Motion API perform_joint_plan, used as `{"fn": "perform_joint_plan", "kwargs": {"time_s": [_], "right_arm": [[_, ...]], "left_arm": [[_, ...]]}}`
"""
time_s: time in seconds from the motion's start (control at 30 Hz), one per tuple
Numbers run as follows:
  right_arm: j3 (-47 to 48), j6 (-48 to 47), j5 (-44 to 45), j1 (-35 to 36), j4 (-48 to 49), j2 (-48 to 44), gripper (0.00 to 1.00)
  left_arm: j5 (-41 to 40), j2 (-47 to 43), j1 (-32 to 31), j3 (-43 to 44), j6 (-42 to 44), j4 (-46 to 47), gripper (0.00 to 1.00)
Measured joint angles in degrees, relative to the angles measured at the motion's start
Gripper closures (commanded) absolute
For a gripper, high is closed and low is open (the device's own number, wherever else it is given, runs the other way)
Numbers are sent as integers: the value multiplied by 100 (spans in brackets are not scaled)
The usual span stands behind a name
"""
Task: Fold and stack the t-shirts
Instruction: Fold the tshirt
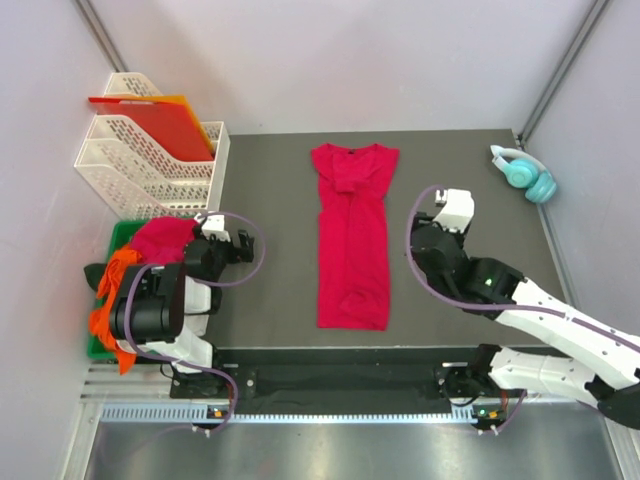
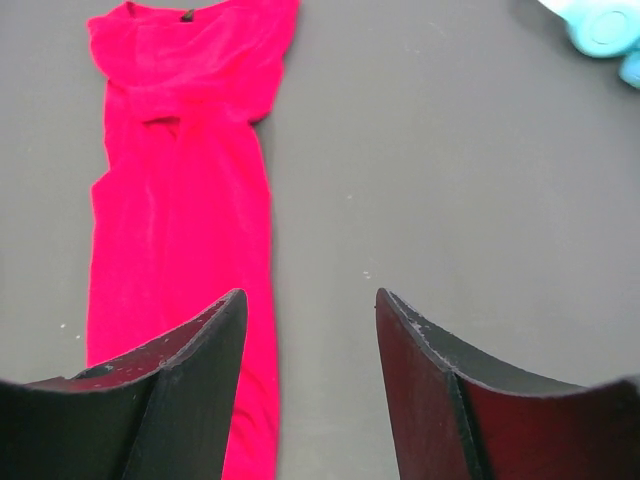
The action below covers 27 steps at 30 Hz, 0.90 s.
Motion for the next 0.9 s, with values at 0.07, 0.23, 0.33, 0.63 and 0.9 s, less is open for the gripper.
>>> {"fn": "perform_joint_plan", "kwargs": {"time_s": [0.07, 0.23, 0.33, 0.63, 0.9], "right_arm": [[0, 9, -44, -133, -131, -98, 45], [-98, 66, -188, -337, -407, 9, 47], [-243, 66, -227, -387, -474, 146, 46], [-490, 157, -376, -407, -426, 177, 46], [-487, 160, -304, -411, -428, 201, 45]], "left_arm": [[0, 0, 0, 0, 0, 24, 1], [-415, 0, -101, 2, -35, 35, 1], [-1449, -42, -686, 2, 9, 28, 1], [-3504, -898, -2522, 1849, 164, -3222, 1], [-4924, -1069, -4282, 3106, -1113, -5757, 5]]}}
